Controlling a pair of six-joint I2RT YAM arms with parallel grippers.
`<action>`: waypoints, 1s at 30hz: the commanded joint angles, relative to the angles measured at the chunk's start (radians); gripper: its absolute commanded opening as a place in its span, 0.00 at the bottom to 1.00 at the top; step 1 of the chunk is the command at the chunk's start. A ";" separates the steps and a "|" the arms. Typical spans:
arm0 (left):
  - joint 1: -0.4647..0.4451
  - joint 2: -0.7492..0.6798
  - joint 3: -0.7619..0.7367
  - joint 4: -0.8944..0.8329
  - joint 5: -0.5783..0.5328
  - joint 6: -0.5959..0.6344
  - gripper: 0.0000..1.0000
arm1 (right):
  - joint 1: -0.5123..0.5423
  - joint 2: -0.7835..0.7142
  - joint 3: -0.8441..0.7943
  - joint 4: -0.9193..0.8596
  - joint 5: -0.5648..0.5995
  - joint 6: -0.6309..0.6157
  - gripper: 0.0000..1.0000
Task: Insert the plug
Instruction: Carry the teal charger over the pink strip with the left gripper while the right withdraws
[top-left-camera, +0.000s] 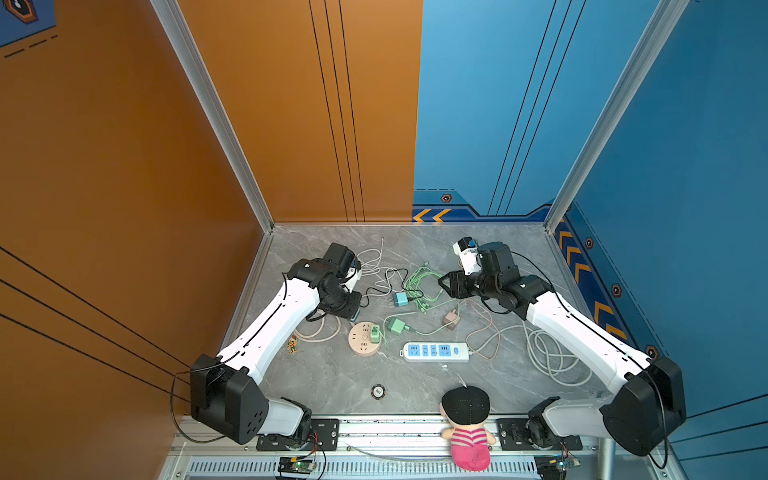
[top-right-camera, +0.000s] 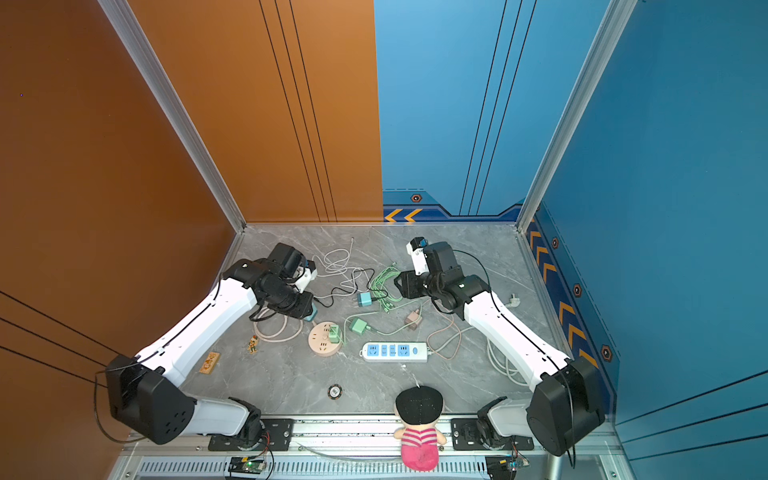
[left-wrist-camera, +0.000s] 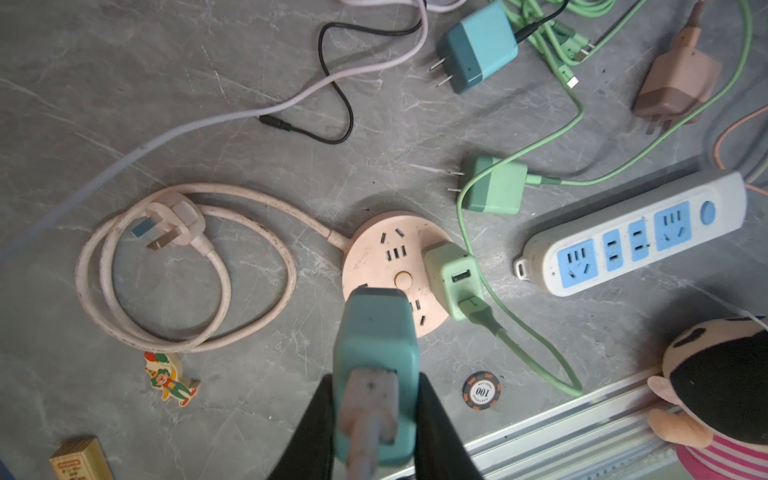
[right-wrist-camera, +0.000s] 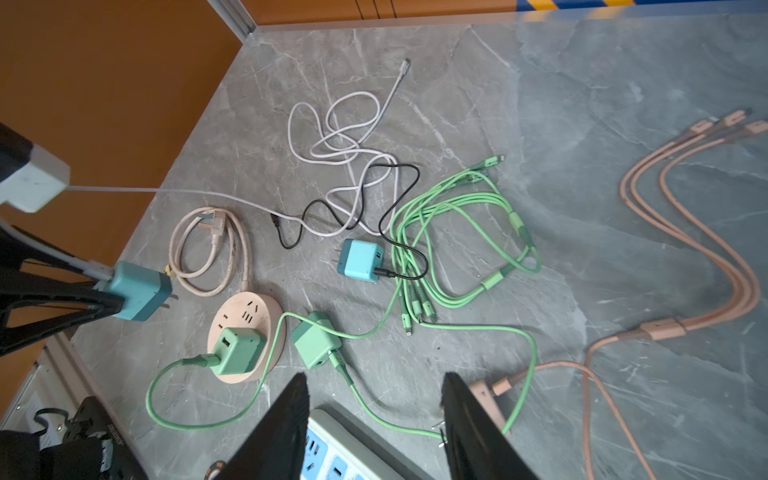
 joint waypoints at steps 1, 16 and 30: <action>-0.002 -0.046 -0.040 -0.005 -0.065 -0.047 0.00 | -0.007 -0.040 -0.034 -0.066 0.148 -0.004 0.54; -0.019 -0.116 -0.190 0.074 -0.107 -0.142 0.00 | -0.025 -0.016 -0.064 -0.071 0.153 -0.002 0.55; -0.034 -0.087 -0.223 0.120 -0.090 -0.195 0.00 | -0.030 0.020 -0.059 -0.077 0.199 -0.024 0.58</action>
